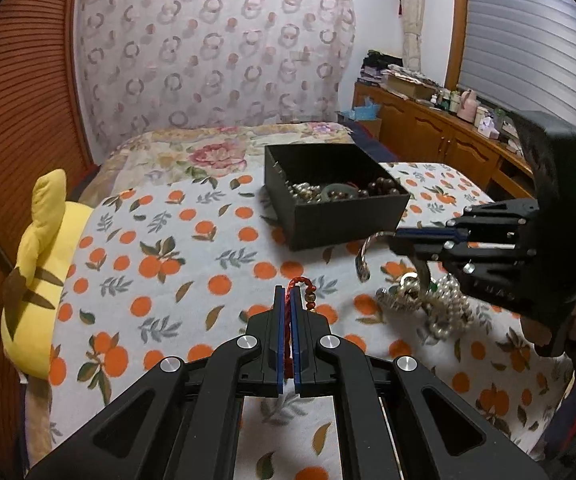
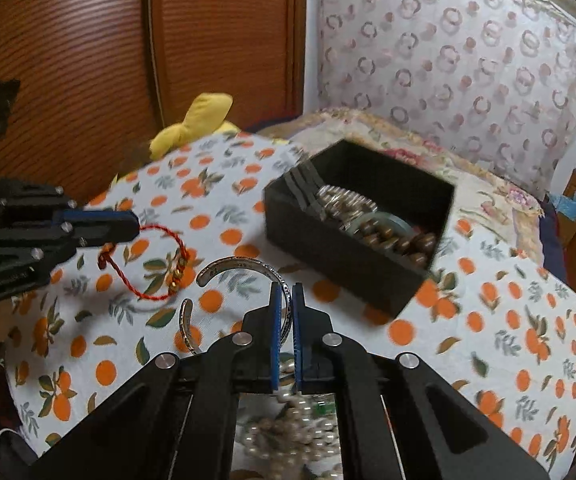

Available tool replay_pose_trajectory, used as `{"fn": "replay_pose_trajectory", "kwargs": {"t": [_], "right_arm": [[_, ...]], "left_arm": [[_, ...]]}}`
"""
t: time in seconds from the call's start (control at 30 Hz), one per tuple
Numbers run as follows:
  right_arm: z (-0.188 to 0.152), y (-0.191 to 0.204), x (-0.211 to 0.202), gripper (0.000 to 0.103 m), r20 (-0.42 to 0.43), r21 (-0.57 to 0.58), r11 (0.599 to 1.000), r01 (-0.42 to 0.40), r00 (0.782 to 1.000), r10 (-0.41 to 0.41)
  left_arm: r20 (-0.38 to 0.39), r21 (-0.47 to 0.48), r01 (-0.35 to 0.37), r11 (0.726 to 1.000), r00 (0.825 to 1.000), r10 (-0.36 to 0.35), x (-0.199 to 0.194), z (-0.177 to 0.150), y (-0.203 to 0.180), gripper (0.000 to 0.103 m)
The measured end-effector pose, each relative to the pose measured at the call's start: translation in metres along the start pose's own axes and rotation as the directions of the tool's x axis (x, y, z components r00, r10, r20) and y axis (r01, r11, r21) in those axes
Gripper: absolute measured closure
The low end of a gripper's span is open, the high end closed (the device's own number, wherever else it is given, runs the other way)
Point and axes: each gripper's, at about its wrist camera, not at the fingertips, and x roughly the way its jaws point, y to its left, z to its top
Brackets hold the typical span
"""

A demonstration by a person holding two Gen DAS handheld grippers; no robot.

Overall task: Organize jewelry
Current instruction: 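Grasp the red string bracelet with the left tool while the right tool grasps the silver bangle, then carry the red bracelet and silver bangle into the black box and open both tools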

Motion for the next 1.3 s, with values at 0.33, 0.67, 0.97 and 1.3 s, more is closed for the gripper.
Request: {"fn": "replay_pose_trajectory", "kwargs": {"t": [0.33,0.67,0.97,1.3], "right_arm": [[0.022,-0.047,-0.01,0.097,0.033,0.052,0.998,0.035,0.999,-0.037],[0.044,-0.081,0.013,0.097,0.023,0.108,0.993,0.046,0.999,-0.049],[0.052,-0.097,0.039,0.097,0.001,0.12,0.992,0.045,0.999,-0.045],[0.051,-0.1,0.048,0.091,-0.012,0.127,0.992,-0.001,1.0,0.003]], "left_arm": [[0.024,-0.003,0.048,0.999,0.999,-0.048,0.012,0.047,-0.012,0.101],[0.041,-0.01,0.079,0.997,0.996,-0.079,0.03,0.097,-0.013,0.101],[0.03,0.003,0.086,0.996,0.996,-0.086,0.065,0.128,-0.011,0.101],[-0.01,0.005,0.093,0.996,0.996,-0.093,0.104,0.139,-0.008,0.101]]}}
